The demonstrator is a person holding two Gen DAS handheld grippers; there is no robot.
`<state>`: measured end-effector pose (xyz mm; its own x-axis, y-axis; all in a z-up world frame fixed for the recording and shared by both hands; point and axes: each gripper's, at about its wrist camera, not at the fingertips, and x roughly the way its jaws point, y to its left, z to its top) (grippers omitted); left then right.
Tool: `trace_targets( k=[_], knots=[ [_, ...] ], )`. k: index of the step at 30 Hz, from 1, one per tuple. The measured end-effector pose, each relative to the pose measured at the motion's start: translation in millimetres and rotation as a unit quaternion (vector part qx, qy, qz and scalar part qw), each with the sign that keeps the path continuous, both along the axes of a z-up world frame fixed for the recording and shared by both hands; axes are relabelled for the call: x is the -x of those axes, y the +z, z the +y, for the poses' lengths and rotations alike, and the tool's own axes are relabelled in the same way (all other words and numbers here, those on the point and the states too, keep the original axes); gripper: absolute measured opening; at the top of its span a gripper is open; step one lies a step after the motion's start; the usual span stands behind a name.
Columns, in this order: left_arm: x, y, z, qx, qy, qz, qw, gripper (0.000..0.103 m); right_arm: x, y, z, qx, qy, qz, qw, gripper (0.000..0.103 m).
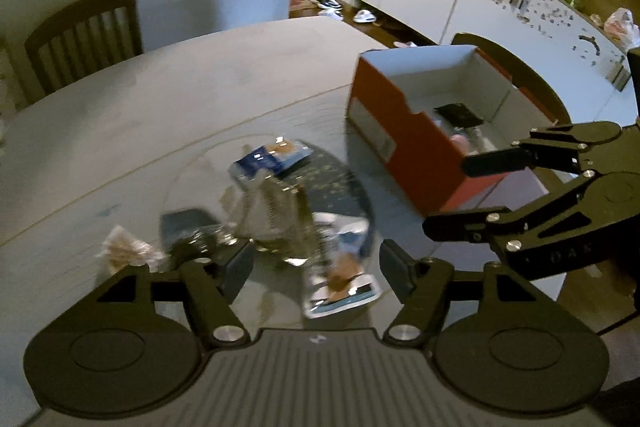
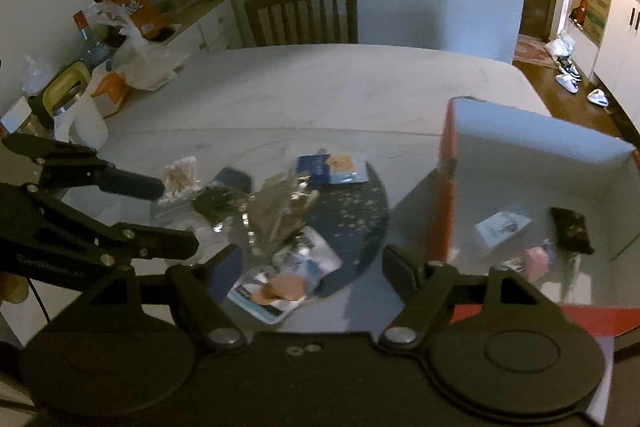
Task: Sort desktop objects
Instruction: 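Move both grippers back from the shoebox to the pile on the turntable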
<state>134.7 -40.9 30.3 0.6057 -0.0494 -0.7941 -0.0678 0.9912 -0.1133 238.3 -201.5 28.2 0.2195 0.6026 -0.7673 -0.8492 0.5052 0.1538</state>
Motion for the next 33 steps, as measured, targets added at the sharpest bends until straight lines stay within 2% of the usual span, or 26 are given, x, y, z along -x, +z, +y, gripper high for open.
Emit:
trace_targets(
  k=[6, 8, 12, 16, 19, 26, 33],
  knots=[
    [16.5, -11.2, 23.2, -0.008, 0.013, 0.008, 0.9998, 0.071, 22.3, -10.3, 17.4, 0.005, 0.009, 0.011, 1.000, 0.085],
    [21.2, -14.7, 29.7, -0.010, 0.018, 0.009, 0.9997, 0.083, 28.1, -12.5, 21.1, 0.006, 0.010, 0.013, 1.000, 0.086],
    [29.3, -21.5, 43.2, -0.008, 0.027, 0.010, 0.9995, 0.088, 36.3, -17.1, 28.5, 0.010, 0.008, 0.017, 1.000, 0.088],
    [34.8, -27.4, 55.1, -0.012, 0.038, 0.008, 0.9992, 0.103, 44.2, -22.5, 34.3, 0.013, 0.003, 0.020, 1.000, 0.090],
    [38.4, -32.3, 64.6, -0.016, 0.052, 0.003, 0.9985, 0.103, 50.0, -26.8, 38.3, 0.015, 0.002, 0.017, 1.000, 0.090],
    [44.0, -46.9, 83.0, 0.009, 0.076, 0.005, 0.9971, 0.103, 58.7, -36.6, 44.3, 0.021, -0.007, 0.006, 1.000, 0.090],
    [45.7, -62.6, 88.9, 0.002, 0.087, 0.013, 0.9961, 0.103, 55.6, -47.7, 43.4, 0.033, -0.028, 0.007, 0.999, 0.090]
  ],
)
